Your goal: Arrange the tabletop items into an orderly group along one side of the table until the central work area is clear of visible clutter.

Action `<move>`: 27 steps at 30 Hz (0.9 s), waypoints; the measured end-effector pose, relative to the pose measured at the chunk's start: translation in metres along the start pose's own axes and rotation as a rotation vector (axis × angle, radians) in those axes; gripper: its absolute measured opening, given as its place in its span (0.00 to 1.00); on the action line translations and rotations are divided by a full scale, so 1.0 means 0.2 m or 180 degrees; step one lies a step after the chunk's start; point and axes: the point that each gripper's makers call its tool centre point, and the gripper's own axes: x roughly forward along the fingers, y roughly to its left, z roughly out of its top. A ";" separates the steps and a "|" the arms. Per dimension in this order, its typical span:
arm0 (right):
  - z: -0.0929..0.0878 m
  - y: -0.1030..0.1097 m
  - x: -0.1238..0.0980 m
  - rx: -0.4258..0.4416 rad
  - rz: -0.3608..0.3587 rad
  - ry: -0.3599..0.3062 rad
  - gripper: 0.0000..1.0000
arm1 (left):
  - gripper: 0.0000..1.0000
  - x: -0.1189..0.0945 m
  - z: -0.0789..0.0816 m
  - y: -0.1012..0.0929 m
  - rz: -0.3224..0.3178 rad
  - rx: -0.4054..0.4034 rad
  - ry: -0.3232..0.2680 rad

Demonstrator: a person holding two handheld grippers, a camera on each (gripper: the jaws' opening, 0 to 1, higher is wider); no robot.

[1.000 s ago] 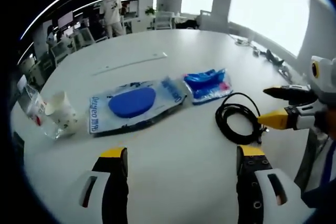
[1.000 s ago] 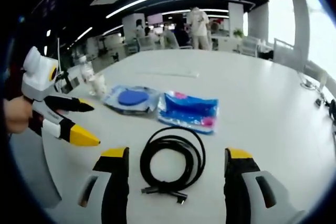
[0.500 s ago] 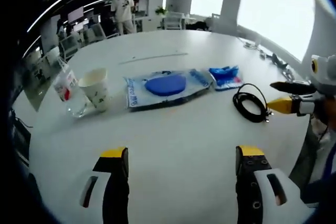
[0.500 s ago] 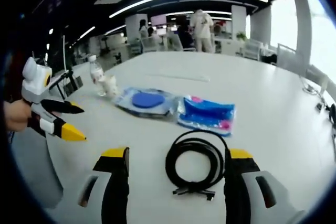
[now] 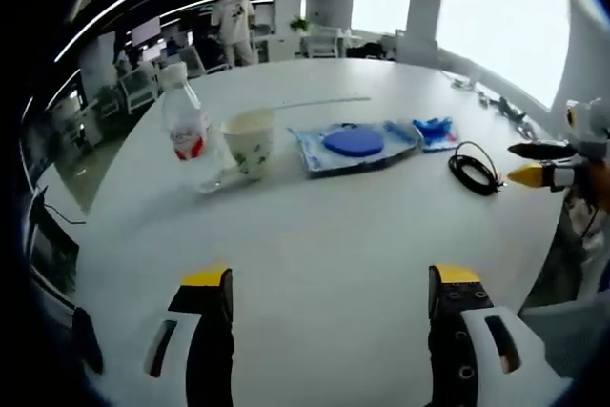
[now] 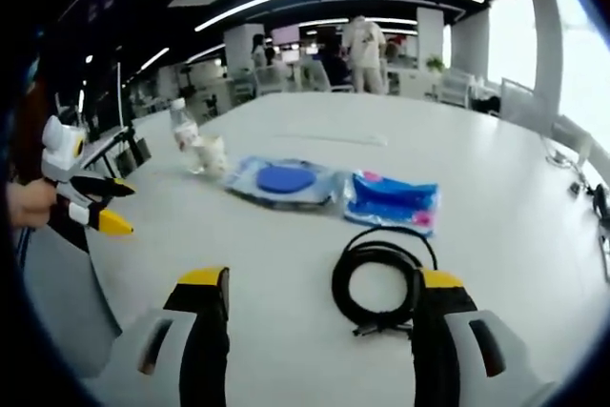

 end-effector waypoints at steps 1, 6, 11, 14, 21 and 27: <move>-0.01 0.00 0.00 0.0020 -0.0011 0.0007 0.79 | 0.83 -0.02 -0.01 0.02 0.0012 -0.0011 0.0001; -0.04 0.02 -0.04 0.0106 -0.0032 0.0035 0.83 | 0.85 -0.10 -0.08 0.15 0.0057 -0.0027 -0.0005; -0.07 0.05 -0.10 0.0130 -0.0109 0.0035 0.86 | 0.86 -0.17 -0.11 0.25 0.0075 -0.0065 -0.0030; -0.08 0.05 -0.14 0.0158 -0.0123 0.0027 0.88 | 0.88 -0.21 -0.12 0.30 0.0063 -0.0072 -0.0050; -0.14 0.04 -0.25 0.0259 -0.0276 0.0028 0.90 | 0.90 -0.29 -0.13 0.38 0.0003 -0.0115 -0.0080; -0.17 0.02 -0.31 0.0310 -0.0383 0.0036 0.90 | 0.90 -0.34 -0.18 0.44 0.0006 -0.0178 -0.0077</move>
